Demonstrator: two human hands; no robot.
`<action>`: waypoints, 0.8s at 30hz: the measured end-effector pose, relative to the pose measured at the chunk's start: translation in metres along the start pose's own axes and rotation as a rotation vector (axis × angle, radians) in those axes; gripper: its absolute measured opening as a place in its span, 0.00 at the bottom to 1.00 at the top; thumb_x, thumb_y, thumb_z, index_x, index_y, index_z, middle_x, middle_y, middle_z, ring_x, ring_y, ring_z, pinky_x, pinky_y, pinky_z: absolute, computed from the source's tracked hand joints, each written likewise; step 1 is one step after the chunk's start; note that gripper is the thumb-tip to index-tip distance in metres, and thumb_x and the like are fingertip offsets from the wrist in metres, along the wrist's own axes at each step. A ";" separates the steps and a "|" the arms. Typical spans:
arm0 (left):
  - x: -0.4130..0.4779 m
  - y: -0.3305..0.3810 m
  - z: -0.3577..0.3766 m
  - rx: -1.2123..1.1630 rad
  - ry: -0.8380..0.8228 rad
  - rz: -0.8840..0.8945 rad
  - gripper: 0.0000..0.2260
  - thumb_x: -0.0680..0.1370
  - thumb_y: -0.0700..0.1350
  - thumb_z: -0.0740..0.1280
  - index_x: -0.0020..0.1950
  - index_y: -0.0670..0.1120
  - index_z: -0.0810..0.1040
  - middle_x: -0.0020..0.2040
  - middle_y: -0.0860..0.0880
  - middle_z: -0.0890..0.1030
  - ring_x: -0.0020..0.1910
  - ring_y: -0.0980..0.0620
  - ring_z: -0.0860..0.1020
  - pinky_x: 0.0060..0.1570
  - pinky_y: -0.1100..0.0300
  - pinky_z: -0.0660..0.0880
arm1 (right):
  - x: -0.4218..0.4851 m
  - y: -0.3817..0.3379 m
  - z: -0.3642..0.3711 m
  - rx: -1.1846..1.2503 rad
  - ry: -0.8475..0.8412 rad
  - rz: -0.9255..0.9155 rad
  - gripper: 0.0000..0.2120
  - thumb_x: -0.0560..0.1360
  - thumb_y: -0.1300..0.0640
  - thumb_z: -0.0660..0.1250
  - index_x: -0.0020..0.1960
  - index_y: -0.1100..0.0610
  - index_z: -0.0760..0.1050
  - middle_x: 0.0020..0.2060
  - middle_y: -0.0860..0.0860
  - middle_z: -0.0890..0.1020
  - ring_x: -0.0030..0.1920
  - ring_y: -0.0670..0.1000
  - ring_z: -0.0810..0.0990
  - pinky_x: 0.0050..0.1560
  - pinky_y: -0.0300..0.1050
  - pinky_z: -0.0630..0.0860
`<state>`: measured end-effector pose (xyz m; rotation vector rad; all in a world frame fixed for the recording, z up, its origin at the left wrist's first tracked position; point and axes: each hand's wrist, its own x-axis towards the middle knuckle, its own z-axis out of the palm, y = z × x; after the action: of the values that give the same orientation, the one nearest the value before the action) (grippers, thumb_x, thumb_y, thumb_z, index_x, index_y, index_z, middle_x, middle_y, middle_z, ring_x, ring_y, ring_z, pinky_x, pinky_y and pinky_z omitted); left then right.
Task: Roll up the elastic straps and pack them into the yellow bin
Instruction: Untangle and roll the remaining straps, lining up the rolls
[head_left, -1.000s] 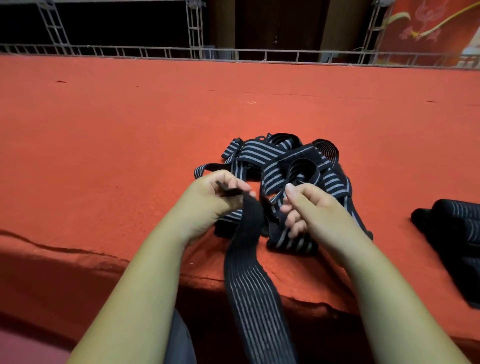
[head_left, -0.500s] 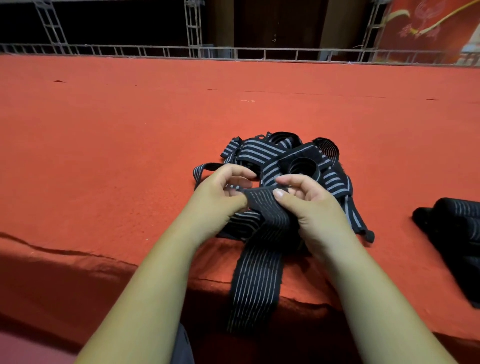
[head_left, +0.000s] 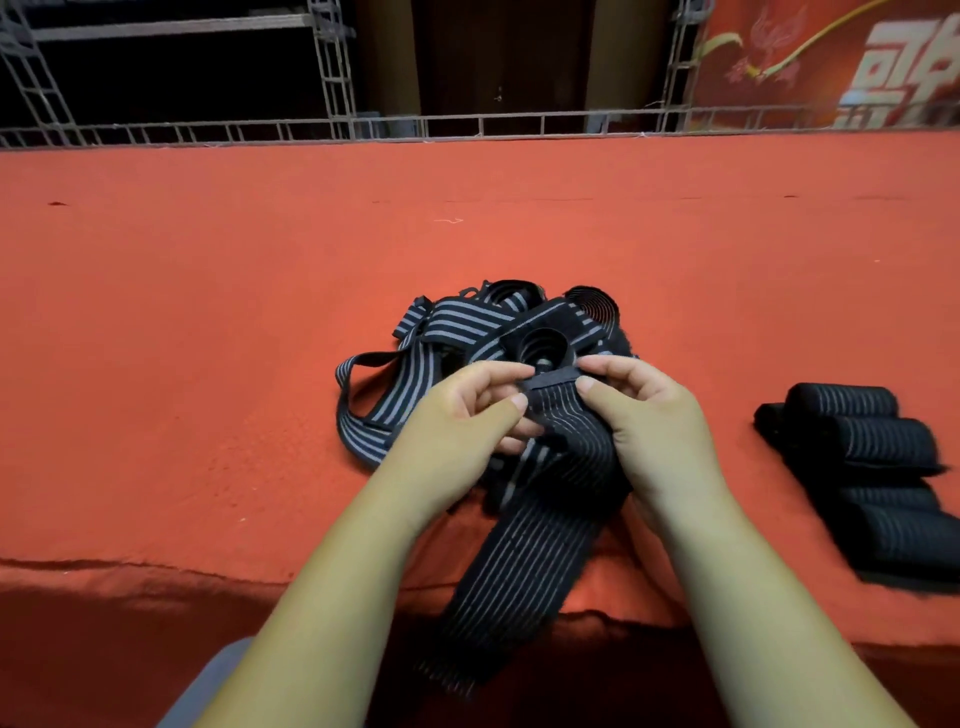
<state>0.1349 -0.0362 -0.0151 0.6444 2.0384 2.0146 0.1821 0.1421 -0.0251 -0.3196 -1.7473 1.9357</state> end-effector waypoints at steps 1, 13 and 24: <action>0.003 0.002 0.006 0.010 -0.005 0.002 0.13 0.86 0.34 0.65 0.66 0.46 0.82 0.45 0.53 0.86 0.46 0.53 0.86 0.46 0.56 0.82 | 0.001 -0.002 -0.007 0.009 0.027 0.003 0.08 0.80 0.67 0.73 0.56 0.57 0.86 0.48 0.54 0.90 0.45 0.49 0.86 0.47 0.44 0.82; 0.093 0.041 0.078 0.475 -0.026 0.090 0.06 0.83 0.42 0.70 0.58 0.51 0.84 0.51 0.52 0.88 0.49 0.55 0.86 0.55 0.54 0.82 | 0.039 0.001 -0.079 0.143 0.317 0.086 0.04 0.79 0.61 0.75 0.53 0.54 0.86 0.50 0.58 0.90 0.51 0.60 0.89 0.59 0.60 0.86; 0.222 0.025 0.090 1.205 -0.035 0.018 0.13 0.81 0.44 0.65 0.59 0.49 0.87 0.63 0.40 0.84 0.60 0.39 0.81 0.61 0.50 0.79 | 0.055 0.001 -0.093 0.196 0.297 0.083 0.16 0.81 0.66 0.69 0.54 0.46 0.87 0.48 0.52 0.89 0.49 0.61 0.88 0.57 0.67 0.83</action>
<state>-0.0182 0.1420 0.0401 0.8174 3.0561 0.5401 0.1814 0.2499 -0.0309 -0.5833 -1.3632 1.9820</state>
